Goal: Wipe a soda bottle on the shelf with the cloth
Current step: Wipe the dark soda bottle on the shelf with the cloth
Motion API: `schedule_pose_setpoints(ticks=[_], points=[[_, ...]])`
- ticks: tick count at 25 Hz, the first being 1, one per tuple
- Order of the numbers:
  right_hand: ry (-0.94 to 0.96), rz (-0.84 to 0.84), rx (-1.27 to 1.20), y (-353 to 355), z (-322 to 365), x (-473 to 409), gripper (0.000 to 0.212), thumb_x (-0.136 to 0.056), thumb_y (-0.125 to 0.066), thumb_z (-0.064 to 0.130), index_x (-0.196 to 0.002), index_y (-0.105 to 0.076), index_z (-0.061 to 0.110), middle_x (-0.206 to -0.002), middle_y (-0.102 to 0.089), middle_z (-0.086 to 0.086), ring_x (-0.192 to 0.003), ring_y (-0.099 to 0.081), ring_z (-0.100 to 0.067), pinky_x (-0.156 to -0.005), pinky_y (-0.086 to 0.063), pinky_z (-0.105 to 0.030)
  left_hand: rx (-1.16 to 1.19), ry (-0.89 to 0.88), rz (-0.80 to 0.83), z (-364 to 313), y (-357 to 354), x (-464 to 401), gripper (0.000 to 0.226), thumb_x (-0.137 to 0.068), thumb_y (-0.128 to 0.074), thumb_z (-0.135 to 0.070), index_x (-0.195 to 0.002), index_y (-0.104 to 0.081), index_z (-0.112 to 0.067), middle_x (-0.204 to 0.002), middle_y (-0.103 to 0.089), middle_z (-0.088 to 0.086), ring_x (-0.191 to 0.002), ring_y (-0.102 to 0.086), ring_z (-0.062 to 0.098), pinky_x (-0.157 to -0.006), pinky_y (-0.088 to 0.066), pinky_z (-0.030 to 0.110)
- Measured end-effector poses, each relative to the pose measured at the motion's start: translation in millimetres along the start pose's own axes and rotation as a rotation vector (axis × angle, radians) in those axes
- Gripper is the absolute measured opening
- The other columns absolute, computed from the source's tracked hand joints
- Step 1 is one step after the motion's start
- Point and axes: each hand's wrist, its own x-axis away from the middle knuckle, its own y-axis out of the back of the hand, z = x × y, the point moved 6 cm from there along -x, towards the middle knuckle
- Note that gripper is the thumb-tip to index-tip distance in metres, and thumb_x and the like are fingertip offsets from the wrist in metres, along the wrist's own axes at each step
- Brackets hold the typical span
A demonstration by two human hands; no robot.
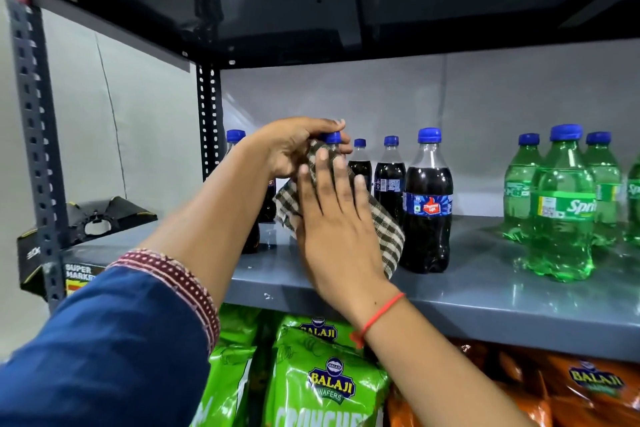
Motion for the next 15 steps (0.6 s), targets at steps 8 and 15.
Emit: schedule_pose_setpoints(ticks=[8,15], points=[[0.249,-0.009,0.109,4.0,-6.3,-4.1,0.056,-0.085,-0.029,0.038,-0.125,-0.056,0.008,-0.136,-0.053,-0.009,-0.128,-0.047,-0.025,-0.106,-0.022,-0.040,-0.061,0.006,-0.004,0.1,-1.8,-3.4,0.027,-0.081,-0.060,-0.026,-0.094,-0.065,-0.002,-0.084,-0.072,0.007,-0.073,-0.066,0.014,-0.076,-0.054,0.022],[0.504,-0.024,0.251,-1.1,-6.4,-5.2,0.054,-0.083,-0.029,0.033,-0.125,-0.056,0.013,-0.135,-0.055,-0.004,-0.128,-0.048,-0.023,-0.107,-0.020,-0.038,-0.070,-0.015,0.006,-0.6,1.5,-1.5,0.025,-0.082,-0.059,-0.027,-0.092,-0.066,-0.005,-0.078,-0.073,0.003,-0.069,-0.067,0.011,-0.073,-0.054,0.021]])
